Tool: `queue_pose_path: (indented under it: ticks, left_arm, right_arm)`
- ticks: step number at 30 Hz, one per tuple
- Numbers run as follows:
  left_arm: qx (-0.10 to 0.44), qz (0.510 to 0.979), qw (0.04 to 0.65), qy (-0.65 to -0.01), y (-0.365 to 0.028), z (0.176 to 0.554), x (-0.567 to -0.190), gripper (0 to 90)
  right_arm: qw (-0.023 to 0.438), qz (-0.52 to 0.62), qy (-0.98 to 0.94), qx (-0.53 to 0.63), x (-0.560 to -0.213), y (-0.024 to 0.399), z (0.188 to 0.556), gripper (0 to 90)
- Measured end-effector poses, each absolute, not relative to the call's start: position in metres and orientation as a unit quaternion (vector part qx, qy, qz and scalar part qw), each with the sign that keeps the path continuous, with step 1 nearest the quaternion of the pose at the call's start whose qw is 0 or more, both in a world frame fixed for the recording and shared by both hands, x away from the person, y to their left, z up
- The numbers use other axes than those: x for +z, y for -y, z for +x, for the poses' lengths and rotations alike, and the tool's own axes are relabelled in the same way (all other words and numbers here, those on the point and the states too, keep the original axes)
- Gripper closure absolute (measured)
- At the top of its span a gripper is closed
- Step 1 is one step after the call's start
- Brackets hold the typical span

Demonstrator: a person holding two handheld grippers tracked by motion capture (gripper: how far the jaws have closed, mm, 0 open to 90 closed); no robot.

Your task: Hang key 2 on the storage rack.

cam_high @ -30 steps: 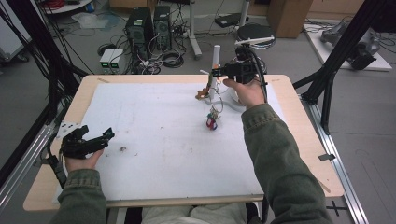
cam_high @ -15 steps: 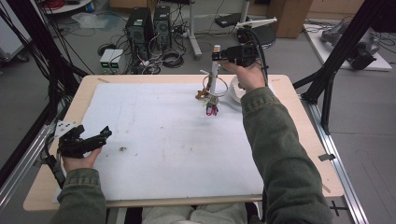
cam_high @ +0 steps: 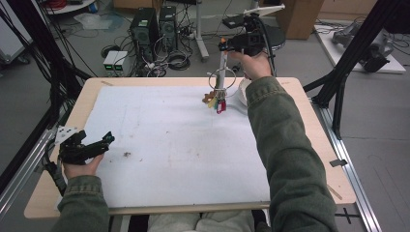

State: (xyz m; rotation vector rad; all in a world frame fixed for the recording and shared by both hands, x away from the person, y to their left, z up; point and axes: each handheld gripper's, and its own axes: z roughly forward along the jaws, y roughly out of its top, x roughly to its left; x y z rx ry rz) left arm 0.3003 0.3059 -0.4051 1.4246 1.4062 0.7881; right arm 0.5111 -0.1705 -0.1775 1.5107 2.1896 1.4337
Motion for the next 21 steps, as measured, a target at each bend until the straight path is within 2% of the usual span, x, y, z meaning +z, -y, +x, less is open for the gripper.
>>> queue_pose_path:
  ticks: [14,21]
  left_arm:
    - [0.317,0.586,0.473,-0.576,-0.307,0.303,-0.407,2.0]
    - [0.31,0.589,0.475,-0.575,-0.307,0.305,-0.408,2.0]
  right_arm:
    - [0.077,0.52,-0.706,0.475,-0.178,0.178,0.532,70.4]
    - [0.081,0.529,-0.705,0.466,-0.189,0.178,0.536,70.4]
